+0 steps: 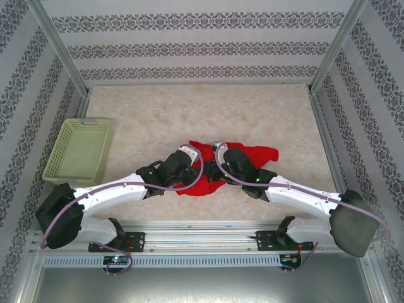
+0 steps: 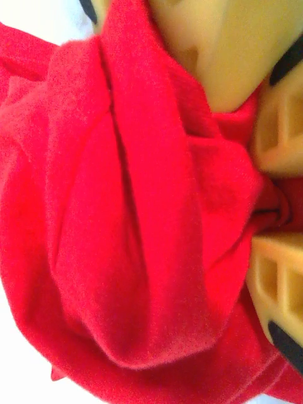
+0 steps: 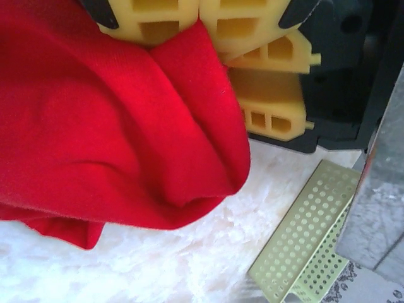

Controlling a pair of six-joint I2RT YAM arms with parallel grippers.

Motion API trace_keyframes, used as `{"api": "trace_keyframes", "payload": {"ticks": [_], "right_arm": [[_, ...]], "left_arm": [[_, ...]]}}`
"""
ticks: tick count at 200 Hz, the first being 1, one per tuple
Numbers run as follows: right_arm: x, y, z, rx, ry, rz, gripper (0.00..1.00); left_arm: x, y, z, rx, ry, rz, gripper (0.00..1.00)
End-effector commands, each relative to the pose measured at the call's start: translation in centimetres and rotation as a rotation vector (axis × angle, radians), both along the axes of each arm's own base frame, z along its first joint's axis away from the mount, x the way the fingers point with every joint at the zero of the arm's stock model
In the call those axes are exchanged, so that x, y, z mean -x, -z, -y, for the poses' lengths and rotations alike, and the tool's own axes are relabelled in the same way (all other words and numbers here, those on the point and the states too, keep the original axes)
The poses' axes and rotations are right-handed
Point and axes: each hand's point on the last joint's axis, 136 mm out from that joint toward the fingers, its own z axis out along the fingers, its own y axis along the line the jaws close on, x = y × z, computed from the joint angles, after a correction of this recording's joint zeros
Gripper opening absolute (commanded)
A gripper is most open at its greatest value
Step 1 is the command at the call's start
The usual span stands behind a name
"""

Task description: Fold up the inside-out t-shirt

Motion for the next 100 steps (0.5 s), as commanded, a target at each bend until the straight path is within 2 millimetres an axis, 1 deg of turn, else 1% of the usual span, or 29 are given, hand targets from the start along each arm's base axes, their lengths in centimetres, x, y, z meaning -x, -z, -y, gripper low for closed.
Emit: {"api": "trace_keyframes", "payload": {"ticks": [1,17,26,46,58,75,86,100], "right_arm": [[-0.1,-0.9,0.1,0.034,0.018,0.054,0.00],[-1.0,0.4,1.8,0.131,0.099,0.042,0.00],[-1.3,0.6,2.4,0.169,0.133,0.038,0.00],[-1.0,-0.1,1.6,0.155,0.091,0.064,0.00],[-1.0,-0.5,1.1,0.157,0.075,0.071,0.01],[-1.2,-0.3,0.7,0.193,0.069,0.065,0.03],[-1.3,0.0,0.6,0.210,0.064,0.063,0.10],[-1.4,0.0,0.7,0.222,0.064,0.066,0.29]], "left_arm": [[-1.5,-2.8,-0.1,0.026,-0.048,0.093,0.14],[-1.3,-3.2,-0.6,0.015,-0.058,0.096,0.05],[-1.4,-3.2,-1.3,-0.003,-0.081,0.101,0.01],[-1.5,-3.4,-2.6,-0.037,-0.122,0.117,0.00],[-1.3,-3.8,-2.8,-0.036,-0.120,0.121,0.00],[-1.0,-4.7,-2.7,-0.008,-0.109,0.126,0.00],[-0.8,-5.0,-2.7,0.014,-0.097,0.127,0.00],[-0.7,-5.4,-2.7,0.051,-0.084,0.118,0.00]]}}
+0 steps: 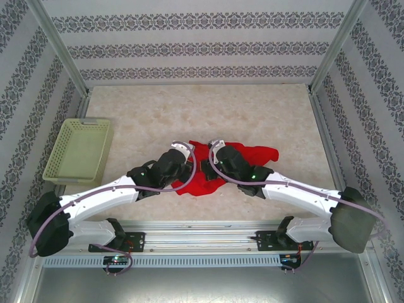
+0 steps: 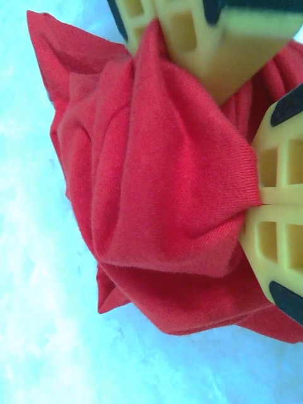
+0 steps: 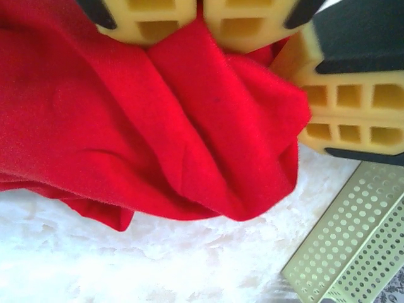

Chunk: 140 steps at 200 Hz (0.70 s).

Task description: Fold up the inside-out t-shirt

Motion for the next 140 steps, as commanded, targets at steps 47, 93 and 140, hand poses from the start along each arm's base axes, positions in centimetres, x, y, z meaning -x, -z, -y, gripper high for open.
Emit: {"api": "trace_keyframes", "payload": {"ticks": [47,93,140], "right_arm": [[-0.2,0.0,3.3,0.069,-0.013,0.030,0.54],[-3.6,4.9,9.0,0.267,0.149,-0.079,0.65],[-4.6,10.7,10.3,0.416,0.236,-0.237,0.67]], "left_arm": [[0.4,-2.6,-2.1,0.141,0.035,-0.028,0.00],[2.1,-3.4,-3.5,0.145,0.046,-0.040,0.00],[2.4,-3.4,-5.3,0.169,-0.028,-0.047,0.00]]}}
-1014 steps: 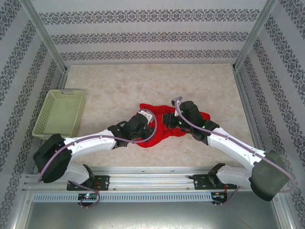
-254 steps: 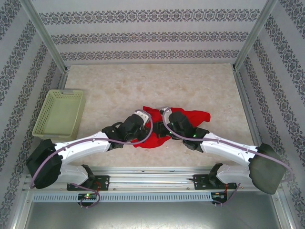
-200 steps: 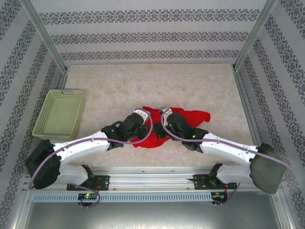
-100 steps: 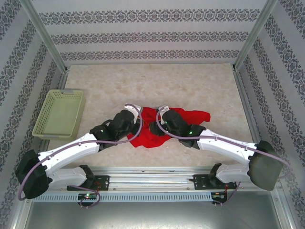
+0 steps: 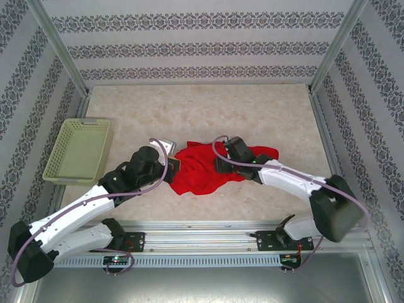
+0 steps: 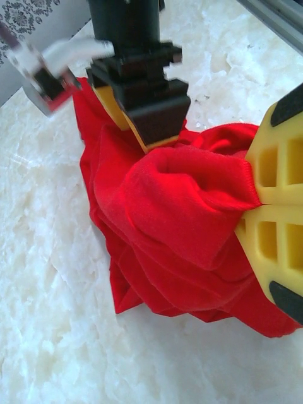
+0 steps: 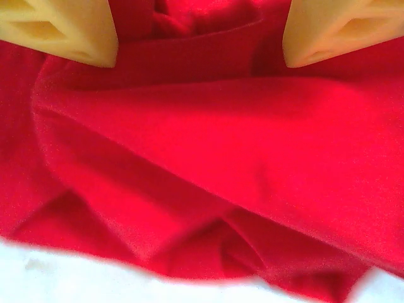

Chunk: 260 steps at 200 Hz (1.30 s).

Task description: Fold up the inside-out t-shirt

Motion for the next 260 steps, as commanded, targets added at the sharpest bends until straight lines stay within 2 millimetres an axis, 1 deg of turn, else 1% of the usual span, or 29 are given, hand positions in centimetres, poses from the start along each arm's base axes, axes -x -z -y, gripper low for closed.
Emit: {"api": "trace_keyframes", "payload": {"ticks": [1,12,21,27,38,44,48,55,70,82,90,103,113,121,130,140,149,165,174,182,207,218,224,233,237,244,248,252,260], "right_arm": [[-0.5,1.6,1.1,0.074,0.065,-0.052,0.67],[-0.9,2.3,1.6,0.097,0.096,-0.073,0.61],[-1.4,2.5,2.1,0.116,0.124,-0.069,0.53],[-1.7,2.4,2.5,0.121,0.139,-0.055,0.44],[-2.3,2.0,3.5,0.132,0.179,-0.030,0.21],[-2.6,1.7,4.3,0.143,0.211,-0.015,0.07],[-2.7,1.6,4.9,0.152,0.227,-0.009,0.00],[-2.9,1.2,6.1,0.174,0.269,0.006,0.00],[-3.2,-0.4,8.2,0.200,0.332,0.048,0.00],[-3.1,-2.5,9.4,0.215,0.355,0.108,0.00],[-3.0,-4.1,9.8,0.213,0.356,0.146,0.00],[-2.8,-6.5,8.8,0.143,0.299,0.198,0.00],[-2.4,-7.8,7.1,0.041,0.226,0.208,0.00],[-1.9,-8.3,5.8,-0.038,0.189,0.199,0.00],[-1.3,-8.3,4.1,-0.127,0.149,0.173,0.10],[-0.7,-7.8,2.2,-0.203,0.110,0.135,0.31],[-0.2,-7.2,0.6,-0.244,0.082,0.109,0.46],[0.5,-5.5,-1.6,-0.247,0.041,0.074,0.65],[0.6,-4.3,-2.6,-0.243,0.035,0.047,0.70],[0.6,-3.2,-3.4,-0.251,0.038,0.013,0.71],[0.5,-0.3,-5.2,-0.259,0.059,-0.077,0.72],[0.3,1.2,-5.2,-0.224,0.084,-0.104,0.71],[0.1,1.8,-5.2,-0.210,0.095,-0.120,0.69],[-0.2,2.5,-5.4,-0.197,0.100,-0.132,0.57],[-0.3,2.6,-5.4,-0.192,0.099,-0.137,0.49],[-0.6,2.6,-5.4,-0.179,0.095,-0.136,0.30],[-0.7,2.6,-5.2,-0.159,0.092,-0.131,0.23],[-0.8,2.4,-4.9,-0.132,0.095,-0.124,0.14],[-1.1,1.9,-3.7,-0.060,0.111,-0.093,0.00]], "left_arm": [[0.2,0.6,-1.5,0.003,-0.054,-0.036,0.00],[0.2,0.2,-1.8,0.020,-0.067,-0.028,0.00],[0.1,-0.3,-2.1,0.037,-0.080,-0.015,0.00],[0.0,-0.6,-2.4,0.049,-0.091,-0.006,0.00],[-0.4,-1.2,-3.0,0.070,-0.120,0.014,0.00],[-0.8,-1.4,-3.4,0.079,-0.143,0.020,0.00],[-1.1,-1.5,-3.7,0.086,-0.160,0.023,0.00],[-1.5,-1.8,-4.1,0.105,-0.183,0.027,0.00],[-2.4,-2.7,-4.4,0.151,-0.206,0.043,0.00],[-3.1,-3.3,-4.5,0.193,-0.215,0.050,0.00],[-3.5,-3.8,-4.4,0.225,-0.215,0.051,0.00],[-3.9,-4.1,-3.5,0.255,-0.187,0.046,0.00],[-4.2,-3.7,-2.6,0.254,-0.153,0.024,0.00],[-4.4,-3.1,-2.1,0.242,-0.137,-0.002,0.00],[-4.6,-2.4,-1.8,0.227,-0.131,-0.030,0.00],[-4.5,-2.0,-1.6,0.220,-0.123,-0.052,0.00],[-4.3,-2.0,-1.6,0.220,-0.120,-0.059,0.00],[-4.1,-2.2,-1.9,0.219,-0.125,-0.049,0.00],[-4.0,-2.2,-2.2,0.217,-0.134,-0.042,0.00],[-3.9,-2.2,-2.3,0.212,-0.139,-0.042,0.00],[-3.7,-2.7,-2.7,0.204,-0.144,-0.034,0.00],[-3.7,-2.9,-2.8,0.201,-0.150,-0.026,0.00],[-3.7,-3.0,-2.9,0.201,-0.154,-0.023,0.00],[-3.5,-3.4,-3.0,0.204,-0.154,-0.017,0.00],[-3.5,-3.4,-3.1,0.203,-0.155,-0.016,0.00],[-3.4,-3.7,-3.2,0.204,-0.155,-0.010,0.00],[-3.4,-3.8,-3.2,0.202,-0.154,-0.008,0.00],[-3.4,-3.9,-3.3,0.200,-0.156,-0.004,0.00],[-3.3,-4.0,-3.4,0.195,-0.157,0.002,0.00]]}}
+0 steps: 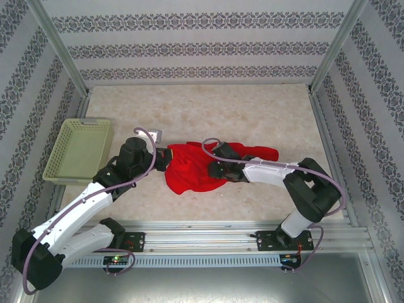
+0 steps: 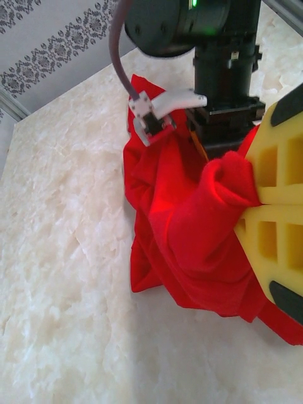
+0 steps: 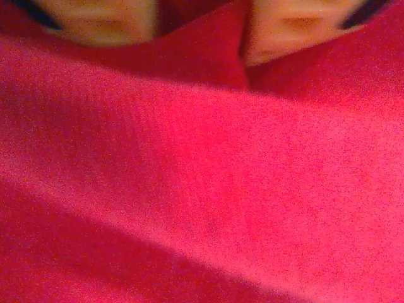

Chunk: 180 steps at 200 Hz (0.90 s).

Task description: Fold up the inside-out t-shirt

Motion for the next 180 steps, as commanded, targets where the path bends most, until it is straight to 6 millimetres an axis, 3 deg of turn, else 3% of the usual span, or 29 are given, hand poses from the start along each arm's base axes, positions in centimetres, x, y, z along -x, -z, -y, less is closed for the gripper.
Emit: {"api": "trace_keyframes", "payload": {"ticks": [1,25,40,53,66,77,92,118,148,163,180], "right_arm": [[-1.9,-2.5,0.7,0.080,0.026,0.078,0.00],[-2.6,-6.8,7.3,0.327,0.136,0.214,0.00],[-2.9,-11.2,11.5,0.482,0.195,0.339,0.00],[-2.9,-14.9,14.0,0.616,0.229,0.416,0.00],[-2.9,-17.8,14.9,0.695,0.243,0.474,0.00],[-2.7,-19.5,14.3,0.713,0.221,0.519,0.00],[-2.3,-20.2,12.6,0.659,0.180,0.566,0.00],[-1.4,-17.8,8.9,0.443,0.075,0.546,0.00],[-0.5,-14.1,5.6,0.258,0.001,0.462,0.00],[-0.2,-13.1,4.3,0.208,-0.027,0.421,0.00],[0.0,-13.2,2.9,0.149,-0.065,0.414,0.00]], "left_arm": [[-0.1,-2.6,-0.7,0.010,-0.022,0.057,0.00],[0.1,-2.6,-1.1,-0.003,-0.030,0.055,0.00],[0.2,-2.2,-0.9,0.007,-0.021,0.046,0.00],[0.2,-1.9,-0.4,0.028,-0.001,0.040,0.00],[0.1,-1.7,0.4,0.052,0.027,0.024,0.00],[0.1,-1.1,1.5,0.067,0.057,0.002,0.00],[0.4,0.9,3.2,0.015,0.112,-0.026,0.00],[1.7,6.2,4.6,-0.068,0.191,-0.165,0.00],[2.1,11.9,2.2,-0.234,0.101,-0.328,0.13],[1.9,12.9,0.3,-0.336,0.029,-0.370,0.19],[1.4,13.0,-1.4,-0.424,-0.045,-0.373,0.34]]}}
